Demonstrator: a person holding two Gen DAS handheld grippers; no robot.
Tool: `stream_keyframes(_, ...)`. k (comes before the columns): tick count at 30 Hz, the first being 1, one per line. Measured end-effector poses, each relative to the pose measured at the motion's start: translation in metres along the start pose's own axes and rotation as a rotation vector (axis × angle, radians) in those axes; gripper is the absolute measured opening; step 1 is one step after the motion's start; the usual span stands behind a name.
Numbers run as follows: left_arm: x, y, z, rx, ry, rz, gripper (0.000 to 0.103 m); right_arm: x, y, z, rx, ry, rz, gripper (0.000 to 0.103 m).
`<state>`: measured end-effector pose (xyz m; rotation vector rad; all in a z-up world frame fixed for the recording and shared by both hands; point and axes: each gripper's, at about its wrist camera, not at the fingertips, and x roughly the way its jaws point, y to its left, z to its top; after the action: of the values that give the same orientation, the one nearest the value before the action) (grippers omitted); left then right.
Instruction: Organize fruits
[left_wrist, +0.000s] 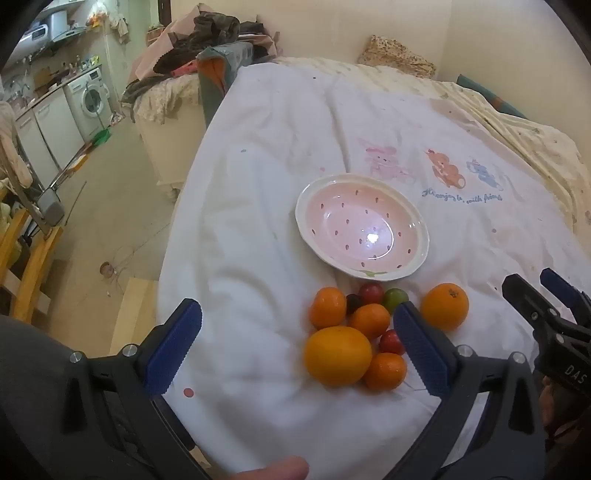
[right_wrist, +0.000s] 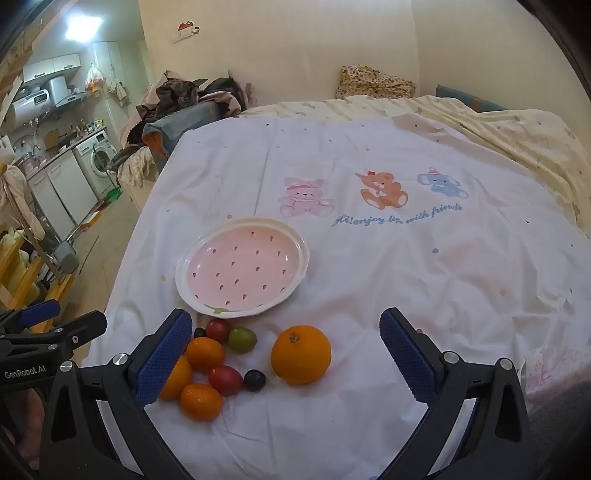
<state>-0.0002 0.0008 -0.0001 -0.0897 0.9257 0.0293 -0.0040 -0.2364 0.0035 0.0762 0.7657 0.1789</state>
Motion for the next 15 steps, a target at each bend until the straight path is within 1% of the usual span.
stream_keyframes(15,0.0006,0.0008,-0.0002,0.003,-0.005,0.014,0.102,0.0003,0.0001,-0.0004,0.005,0.005,0.007,0.103)
